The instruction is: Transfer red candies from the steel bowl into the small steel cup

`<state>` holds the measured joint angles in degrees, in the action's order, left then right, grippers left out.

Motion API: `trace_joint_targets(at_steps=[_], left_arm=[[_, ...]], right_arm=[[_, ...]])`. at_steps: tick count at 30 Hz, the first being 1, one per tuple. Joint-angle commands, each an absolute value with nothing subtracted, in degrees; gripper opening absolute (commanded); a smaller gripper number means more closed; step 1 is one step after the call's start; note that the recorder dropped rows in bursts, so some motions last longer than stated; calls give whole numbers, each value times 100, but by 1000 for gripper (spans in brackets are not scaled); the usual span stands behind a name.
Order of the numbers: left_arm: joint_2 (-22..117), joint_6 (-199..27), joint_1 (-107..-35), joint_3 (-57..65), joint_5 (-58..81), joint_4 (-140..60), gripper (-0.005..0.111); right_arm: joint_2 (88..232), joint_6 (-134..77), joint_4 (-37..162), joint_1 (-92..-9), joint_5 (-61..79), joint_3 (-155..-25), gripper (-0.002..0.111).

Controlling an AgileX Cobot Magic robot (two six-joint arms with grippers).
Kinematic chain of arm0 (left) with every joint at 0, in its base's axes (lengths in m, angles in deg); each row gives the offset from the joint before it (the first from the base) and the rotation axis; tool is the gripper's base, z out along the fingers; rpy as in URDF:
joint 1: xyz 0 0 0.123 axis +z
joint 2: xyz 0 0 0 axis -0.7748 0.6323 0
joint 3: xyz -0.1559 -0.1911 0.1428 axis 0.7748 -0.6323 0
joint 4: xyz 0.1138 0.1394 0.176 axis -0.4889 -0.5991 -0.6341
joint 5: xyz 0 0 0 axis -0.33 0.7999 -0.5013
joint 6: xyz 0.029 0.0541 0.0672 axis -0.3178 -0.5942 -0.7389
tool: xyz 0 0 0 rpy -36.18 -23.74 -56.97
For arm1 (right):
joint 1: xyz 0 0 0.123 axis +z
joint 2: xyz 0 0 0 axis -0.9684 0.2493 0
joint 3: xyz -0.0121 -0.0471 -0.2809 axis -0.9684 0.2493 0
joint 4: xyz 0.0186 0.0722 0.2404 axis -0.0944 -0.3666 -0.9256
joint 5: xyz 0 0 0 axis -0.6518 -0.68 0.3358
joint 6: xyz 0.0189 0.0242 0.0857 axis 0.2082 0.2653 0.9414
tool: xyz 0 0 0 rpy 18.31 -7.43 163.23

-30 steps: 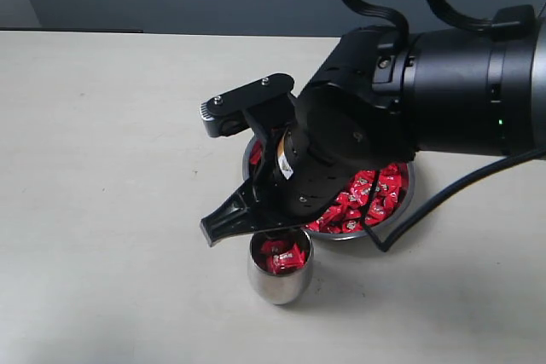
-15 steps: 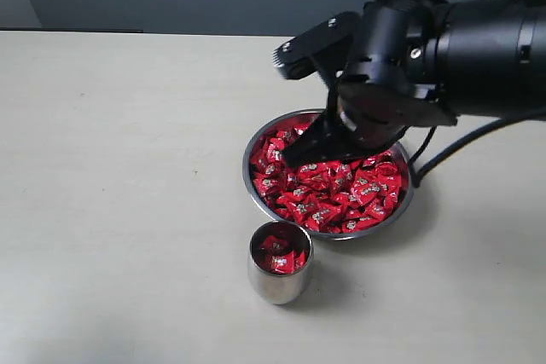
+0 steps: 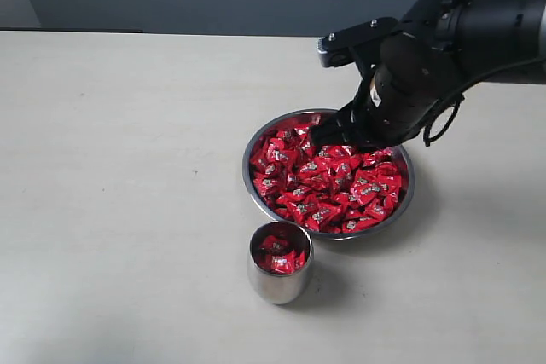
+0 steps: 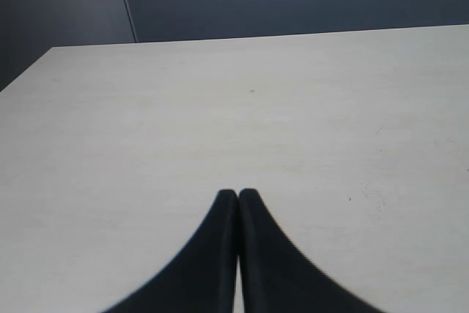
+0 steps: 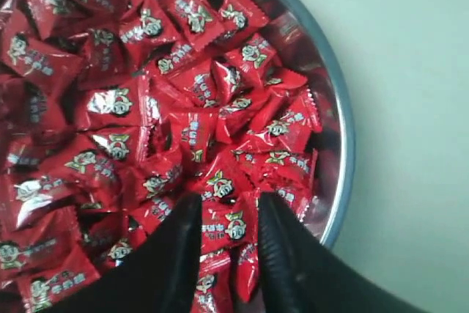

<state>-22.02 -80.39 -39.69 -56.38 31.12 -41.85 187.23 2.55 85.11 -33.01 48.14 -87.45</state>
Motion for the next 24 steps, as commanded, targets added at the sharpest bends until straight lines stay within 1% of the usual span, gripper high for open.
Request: trace_joint_targets(at_steps=[1, 8, 16, 24], left_arm=[[-2229, -8031, -4007, -5664, 3067, -4196, 0], [-2229, -8031, -4007, -5664, 3067, -4196, 0], [-2229, -8031, -4007, -5664, 3067, -4196, 0], [-2229, -8031, -4007, -5664, 3067, -4196, 0]], right_arm=[[19170, 169, 8534, -3356, 4743, -8722, 27], [19632, 169, 8402, -3356, 4962, -8968, 28], [19651, 141, 8363, -3356, 5048, -9416, 28], [19685, 117, 8297, -3556, 5188, -9417, 28]])
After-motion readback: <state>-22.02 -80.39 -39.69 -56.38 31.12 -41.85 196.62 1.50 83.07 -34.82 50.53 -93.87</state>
